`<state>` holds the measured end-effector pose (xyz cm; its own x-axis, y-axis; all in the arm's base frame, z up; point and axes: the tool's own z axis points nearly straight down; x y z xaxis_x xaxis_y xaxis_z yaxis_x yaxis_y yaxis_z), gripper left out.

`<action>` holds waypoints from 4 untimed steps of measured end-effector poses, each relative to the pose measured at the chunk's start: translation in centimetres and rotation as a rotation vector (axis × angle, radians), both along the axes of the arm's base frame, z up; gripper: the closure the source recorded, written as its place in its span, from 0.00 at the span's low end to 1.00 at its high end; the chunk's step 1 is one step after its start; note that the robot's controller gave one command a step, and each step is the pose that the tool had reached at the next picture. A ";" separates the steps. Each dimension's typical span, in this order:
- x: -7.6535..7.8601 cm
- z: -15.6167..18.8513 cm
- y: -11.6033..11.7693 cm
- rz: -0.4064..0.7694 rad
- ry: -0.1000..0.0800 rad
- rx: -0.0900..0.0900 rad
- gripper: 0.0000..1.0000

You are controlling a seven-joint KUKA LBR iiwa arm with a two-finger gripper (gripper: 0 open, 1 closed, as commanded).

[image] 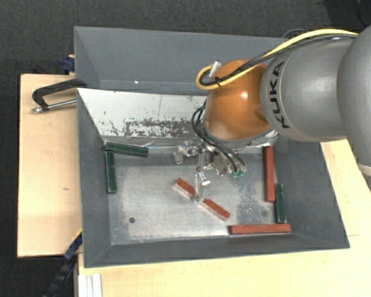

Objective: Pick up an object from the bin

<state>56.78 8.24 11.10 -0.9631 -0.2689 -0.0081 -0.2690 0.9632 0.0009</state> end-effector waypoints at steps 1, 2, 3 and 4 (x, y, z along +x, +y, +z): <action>-5.5 -2.6 0.8 0.236 0.006 -0.002 1.00; -5.5 -2.6 0.8 0.235 0.006 -0.002 1.00; -3.5 0.9 0.2 0.209 0.006 -0.002 1.00; -3.5 2.9 -1.5 0.165 0.004 -0.002 0.00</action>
Offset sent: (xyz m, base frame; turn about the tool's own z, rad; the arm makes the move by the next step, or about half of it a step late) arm 0.0000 0.0000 0.0000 0.0000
